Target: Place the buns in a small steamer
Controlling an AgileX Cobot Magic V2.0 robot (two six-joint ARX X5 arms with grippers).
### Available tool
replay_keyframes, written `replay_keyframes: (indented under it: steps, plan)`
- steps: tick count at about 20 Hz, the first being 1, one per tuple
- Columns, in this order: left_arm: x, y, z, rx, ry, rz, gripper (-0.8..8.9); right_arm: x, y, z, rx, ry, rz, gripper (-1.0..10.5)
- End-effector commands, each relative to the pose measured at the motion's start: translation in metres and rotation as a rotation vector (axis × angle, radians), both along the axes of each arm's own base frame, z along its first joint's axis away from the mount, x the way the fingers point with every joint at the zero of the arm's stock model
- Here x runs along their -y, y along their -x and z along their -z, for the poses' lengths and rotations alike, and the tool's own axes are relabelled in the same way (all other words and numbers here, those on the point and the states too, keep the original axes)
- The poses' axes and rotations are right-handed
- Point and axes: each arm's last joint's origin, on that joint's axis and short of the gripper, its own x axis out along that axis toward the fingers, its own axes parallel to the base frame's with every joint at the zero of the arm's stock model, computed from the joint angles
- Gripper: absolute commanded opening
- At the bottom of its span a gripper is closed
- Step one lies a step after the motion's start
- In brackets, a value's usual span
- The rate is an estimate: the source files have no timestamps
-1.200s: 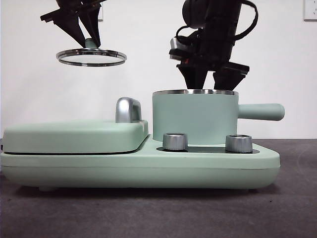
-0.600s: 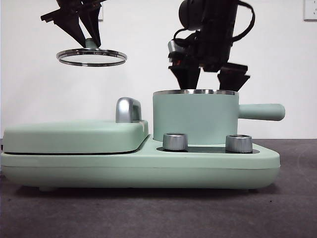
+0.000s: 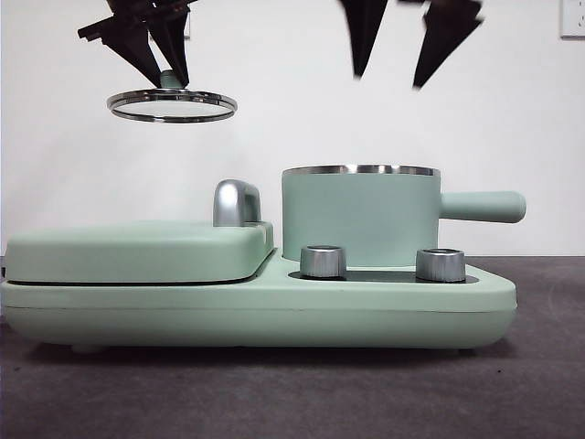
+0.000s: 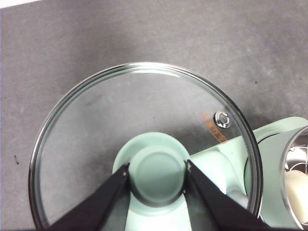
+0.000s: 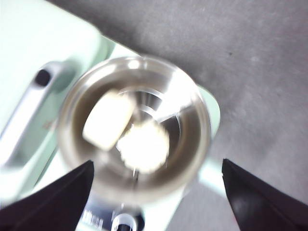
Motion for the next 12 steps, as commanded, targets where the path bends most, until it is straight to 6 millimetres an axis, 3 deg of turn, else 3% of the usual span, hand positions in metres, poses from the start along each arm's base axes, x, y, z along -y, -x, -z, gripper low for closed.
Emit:
replay_keyframes:
  steps: [1,7,12]
  plan:
    - [0.003,0.007,-0.016,0.064,0.023,0.011,0.86,0.015,0.037,-0.013,-0.034,0.018,-0.012,4.2]
    - [0.023,0.013,-0.016,0.064,0.025,0.060,0.86,0.063,0.142,-0.026,0.043,-0.025,-0.050,4.2]
    - [0.051,0.023,-0.016,0.060,0.026,0.133,0.86,0.100,0.217,-0.020,0.263,-0.204,-0.051,4.2]
